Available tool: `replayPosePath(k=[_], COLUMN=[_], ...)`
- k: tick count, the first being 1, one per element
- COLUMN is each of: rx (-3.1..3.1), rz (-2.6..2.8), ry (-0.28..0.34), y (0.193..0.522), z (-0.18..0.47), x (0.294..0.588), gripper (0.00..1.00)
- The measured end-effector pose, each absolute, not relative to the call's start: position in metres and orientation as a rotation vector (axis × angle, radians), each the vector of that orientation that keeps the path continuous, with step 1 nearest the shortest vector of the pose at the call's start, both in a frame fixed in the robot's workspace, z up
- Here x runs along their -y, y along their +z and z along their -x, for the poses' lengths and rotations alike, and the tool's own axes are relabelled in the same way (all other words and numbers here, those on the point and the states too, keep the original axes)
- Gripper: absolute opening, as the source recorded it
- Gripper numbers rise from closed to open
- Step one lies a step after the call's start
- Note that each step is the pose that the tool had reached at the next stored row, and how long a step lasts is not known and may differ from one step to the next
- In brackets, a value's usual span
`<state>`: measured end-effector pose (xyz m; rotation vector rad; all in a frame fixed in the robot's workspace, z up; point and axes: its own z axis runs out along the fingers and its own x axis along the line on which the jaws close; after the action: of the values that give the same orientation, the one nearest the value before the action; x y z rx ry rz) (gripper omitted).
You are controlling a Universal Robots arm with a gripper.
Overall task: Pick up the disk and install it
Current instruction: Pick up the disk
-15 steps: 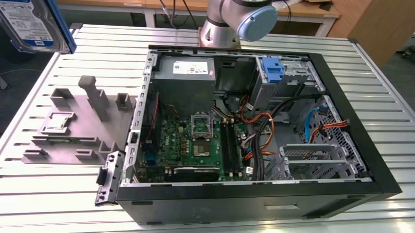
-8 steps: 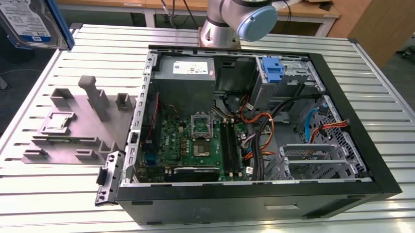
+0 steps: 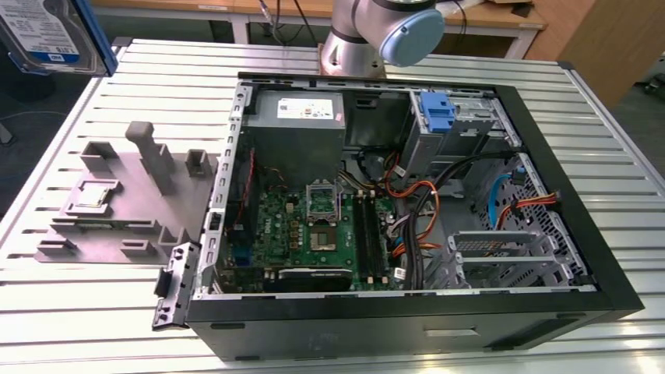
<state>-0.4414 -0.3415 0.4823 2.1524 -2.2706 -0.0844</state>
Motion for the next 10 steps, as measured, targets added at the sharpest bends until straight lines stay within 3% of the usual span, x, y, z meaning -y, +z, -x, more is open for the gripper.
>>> replayPosePath(k=[10], rx=[2.269], rz=[-2.151], ry=[-0.082], y=[0.4826], z=[0.4413], x=[0.3455], gripper=[0.36])
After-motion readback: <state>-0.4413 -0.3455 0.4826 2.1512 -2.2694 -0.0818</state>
